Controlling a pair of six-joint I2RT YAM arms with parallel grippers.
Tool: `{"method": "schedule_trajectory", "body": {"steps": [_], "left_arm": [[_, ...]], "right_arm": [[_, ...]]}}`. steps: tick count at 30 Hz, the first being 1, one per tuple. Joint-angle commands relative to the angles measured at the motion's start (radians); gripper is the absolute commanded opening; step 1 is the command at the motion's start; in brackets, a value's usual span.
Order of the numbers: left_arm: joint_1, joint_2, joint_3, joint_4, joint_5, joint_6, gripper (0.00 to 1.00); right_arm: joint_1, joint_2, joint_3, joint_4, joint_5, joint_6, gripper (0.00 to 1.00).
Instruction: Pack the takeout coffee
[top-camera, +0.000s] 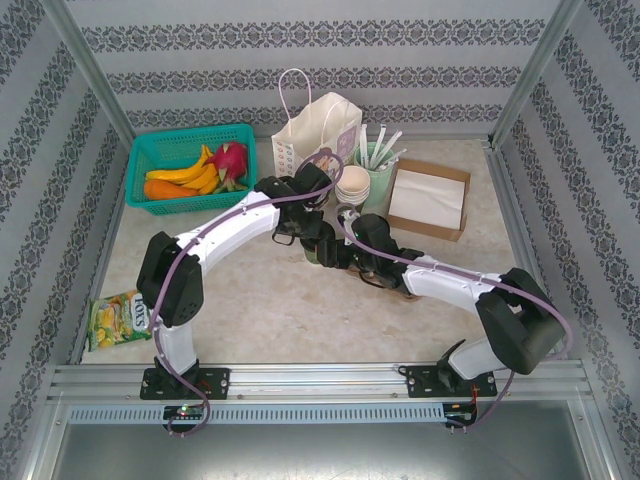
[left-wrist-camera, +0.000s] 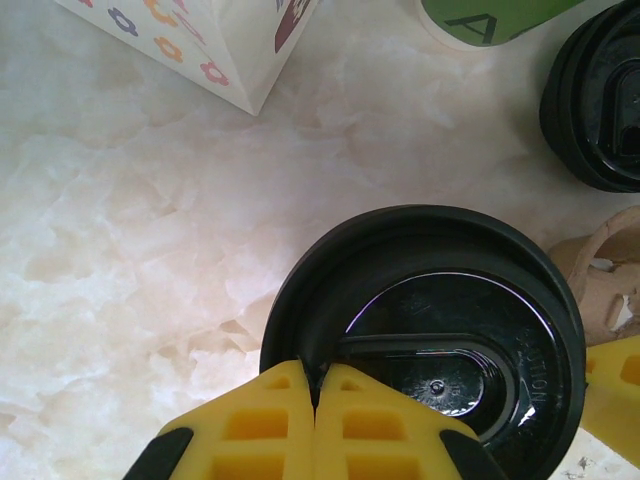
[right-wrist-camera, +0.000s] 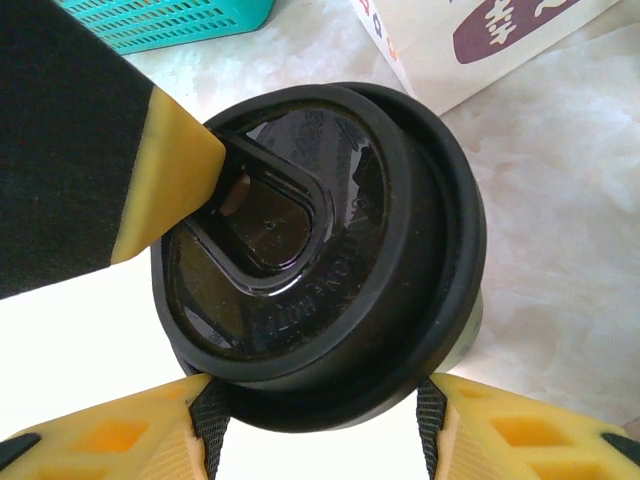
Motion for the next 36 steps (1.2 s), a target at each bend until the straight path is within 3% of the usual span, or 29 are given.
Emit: {"method": "schedule_trajectory", "body": {"steps": [1,4,9,14,23,28,36], "left_arm": [[-0.03,0.126,-0.125,-0.127,0.126,-0.008,0.0],[-0.03,0.126,-0.131,-0.121,0.125,-0.006,0.0],[-0.019,0.101,-0.036,-0.152,0.033,0.009,0.0],[-0.019,0.085,0.073,-0.177,-0.021,0.017,0.0],[-0.019,0.088,0.113,-0.165,-0.011,0.024,0.0],[-0.019,0.086,0.12,-0.16,0.0,0.03,0.0],[-0.019,0.086,0.116,-0.155,0.013,0.033,0.0]], "right_arm": [[0.012,0.098,-0.055,-0.203,0.13,-0.006,0.55],[0.014,0.096,-0.054,-0.195,0.129,0.002,0.55],[0.008,0.057,0.018,-0.224,0.07,-0.012,0.58],[-0.071,-0.024,0.037,-0.124,-0.077,0.066,0.62],[-0.14,-0.054,0.069,-0.112,-0.177,0.154,0.64],[-0.186,-0.01,0.096,-0.082,-0.243,0.306,0.58],[-0.198,0.046,0.181,-0.165,-0.258,0.349,0.55]]}}
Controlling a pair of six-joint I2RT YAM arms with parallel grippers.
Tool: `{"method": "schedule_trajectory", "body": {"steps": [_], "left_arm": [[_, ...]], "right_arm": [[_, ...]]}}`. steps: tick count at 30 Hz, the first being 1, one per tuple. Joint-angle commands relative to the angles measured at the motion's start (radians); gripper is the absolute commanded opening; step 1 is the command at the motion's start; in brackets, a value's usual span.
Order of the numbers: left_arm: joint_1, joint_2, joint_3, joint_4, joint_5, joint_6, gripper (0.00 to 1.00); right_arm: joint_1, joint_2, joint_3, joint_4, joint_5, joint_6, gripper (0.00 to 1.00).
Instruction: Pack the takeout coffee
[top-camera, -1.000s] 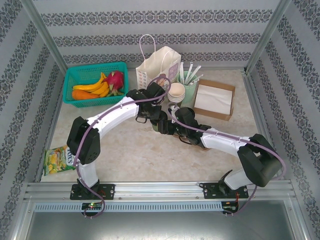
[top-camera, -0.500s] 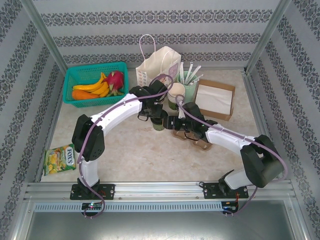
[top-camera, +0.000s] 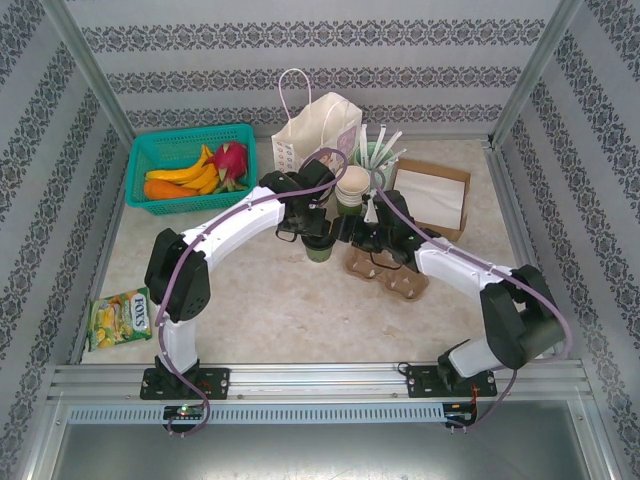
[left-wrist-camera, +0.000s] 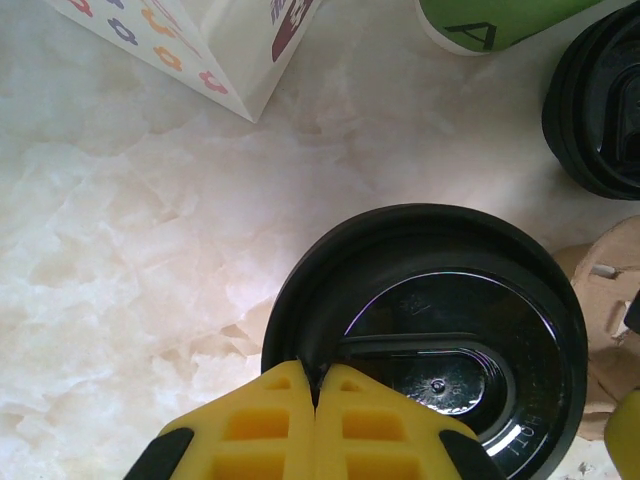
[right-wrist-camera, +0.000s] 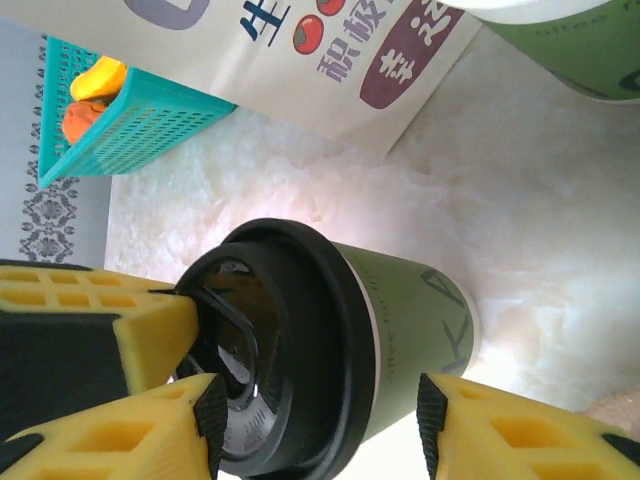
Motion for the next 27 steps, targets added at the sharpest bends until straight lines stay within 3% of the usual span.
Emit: {"method": "schedule_trajectory", "body": {"steps": [1,17,27], "left_arm": [[-0.018,0.038,0.002,-0.078,0.027,0.028,0.0],[-0.018,0.007,-0.01,-0.039,0.056,0.036,0.06],[0.01,-0.132,-0.1,0.117,0.132,0.05,0.12]], "right_arm": [[-0.009,0.036,0.051,-0.04,-0.047,0.053,0.54],[0.022,0.15,0.118,-0.257,-0.011,0.029,0.48],[0.03,0.138,0.132,-0.275,0.017,0.029,0.45]]}}
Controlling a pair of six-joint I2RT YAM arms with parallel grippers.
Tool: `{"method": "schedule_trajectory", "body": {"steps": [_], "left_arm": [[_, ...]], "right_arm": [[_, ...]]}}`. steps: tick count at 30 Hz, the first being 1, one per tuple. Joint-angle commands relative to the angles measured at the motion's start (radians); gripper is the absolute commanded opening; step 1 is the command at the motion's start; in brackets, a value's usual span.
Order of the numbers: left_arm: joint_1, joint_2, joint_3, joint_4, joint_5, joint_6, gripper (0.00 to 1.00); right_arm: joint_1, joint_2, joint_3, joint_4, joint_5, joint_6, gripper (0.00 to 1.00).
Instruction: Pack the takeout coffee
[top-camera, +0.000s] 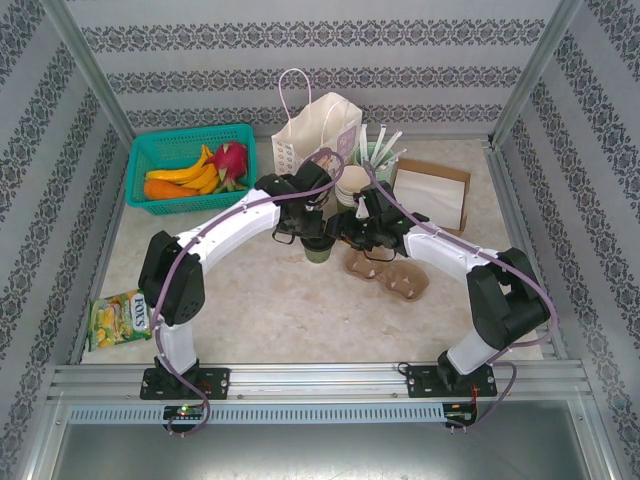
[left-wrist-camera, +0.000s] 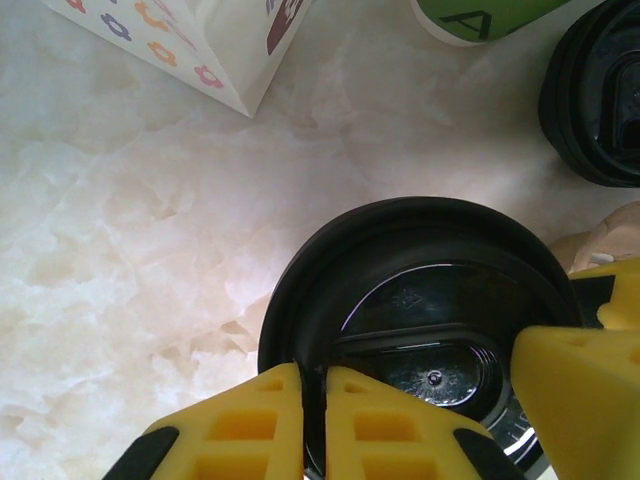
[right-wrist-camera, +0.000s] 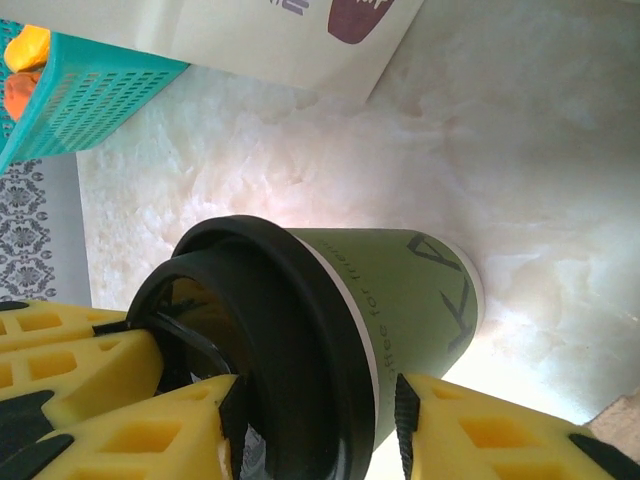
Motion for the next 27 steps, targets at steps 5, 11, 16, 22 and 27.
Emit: {"method": "schedule_trajectory", "body": {"steps": [5,11,16,22,27], "left_arm": [[0.016,-0.111,-0.063,0.114,0.135,0.022,0.13],[0.039,-0.147,-0.103,0.158,0.159,0.002,0.18],[0.071,-0.189,-0.147,0.204,0.172,-0.033,0.21],[0.134,-0.266,-0.235,0.243,0.105,-0.13,0.43],[0.184,-0.286,-0.289,0.2,0.009,-0.217,0.69]], "right_arm": [[0.017,0.03,0.001,-0.096,0.059,-0.01,0.45],[0.02,0.031,0.012,-0.101,0.058,-0.012,0.45],[0.02,0.032,0.026,-0.107,0.058,-0.017,0.45],[0.025,0.031,0.035,-0.095,0.047,-0.037,0.47],[0.036,0.02,0.061,-0.093,0.047,-0.083,0.55]]}}
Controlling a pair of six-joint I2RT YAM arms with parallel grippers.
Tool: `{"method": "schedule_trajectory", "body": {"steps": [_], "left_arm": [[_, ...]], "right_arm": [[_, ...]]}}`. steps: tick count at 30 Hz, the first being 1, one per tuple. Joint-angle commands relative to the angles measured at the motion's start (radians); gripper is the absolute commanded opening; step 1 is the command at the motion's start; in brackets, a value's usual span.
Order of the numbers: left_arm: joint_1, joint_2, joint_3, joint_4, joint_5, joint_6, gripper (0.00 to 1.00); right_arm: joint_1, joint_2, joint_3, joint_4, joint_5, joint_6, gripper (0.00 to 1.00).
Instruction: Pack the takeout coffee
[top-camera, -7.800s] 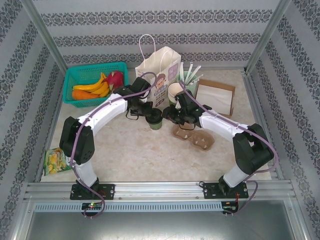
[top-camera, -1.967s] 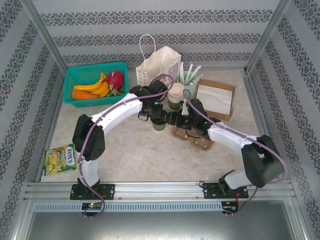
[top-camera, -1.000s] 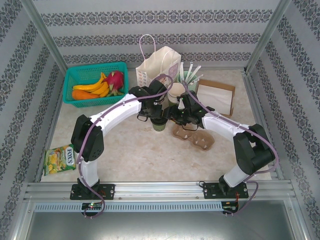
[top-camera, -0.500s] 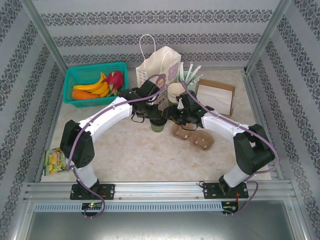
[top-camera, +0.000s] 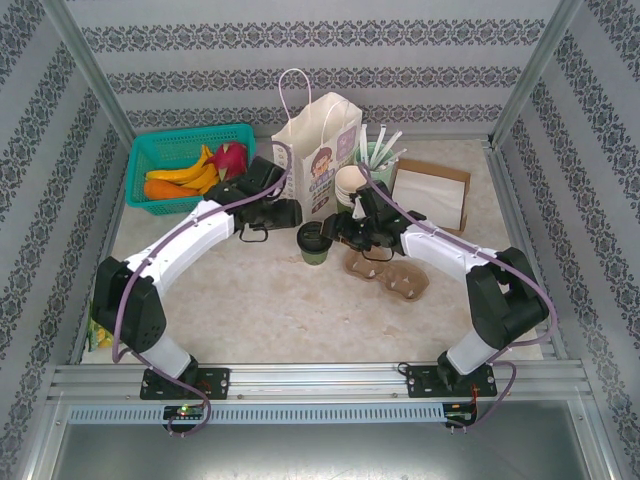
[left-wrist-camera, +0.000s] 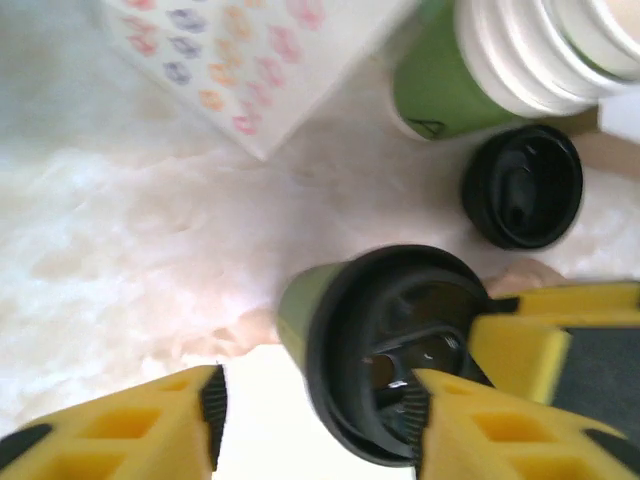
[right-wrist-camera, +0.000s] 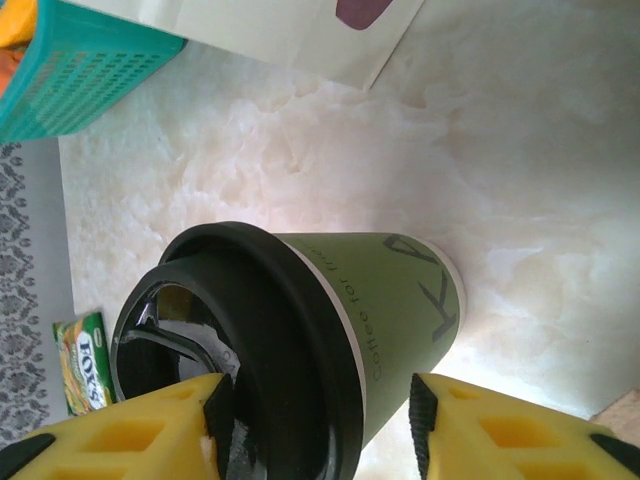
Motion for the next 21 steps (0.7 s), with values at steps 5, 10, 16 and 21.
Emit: {"method": "schedule_trajectory", "body": {"steps": [5,10,16,21], "left_arm": [[0.046,0.006,-0.067,-0.04,-0.12,-0.142,0.92],[0.051,0.049,-0.085,-0.061,-0.145,-0.182,1.0],[0.052,0.104,-0.095,-0.069,-0.129,-0.207,1.0],[0.059,0.137,-0.107,-0.053,-0.088,-0.221,1.0]], "right_arm": [[0.015,-0.002,0.048,-0.044,0.017,-0.09,0.64],[0.022,-0.019,0.052,-0.038,0.043,-0.119,0.7],[0.061,0.002,0.094,-0.08,0.085,-0.171,0.98],[0.097,0.046,0.143,-0.126,0.141,-0.213,0.98]]}}
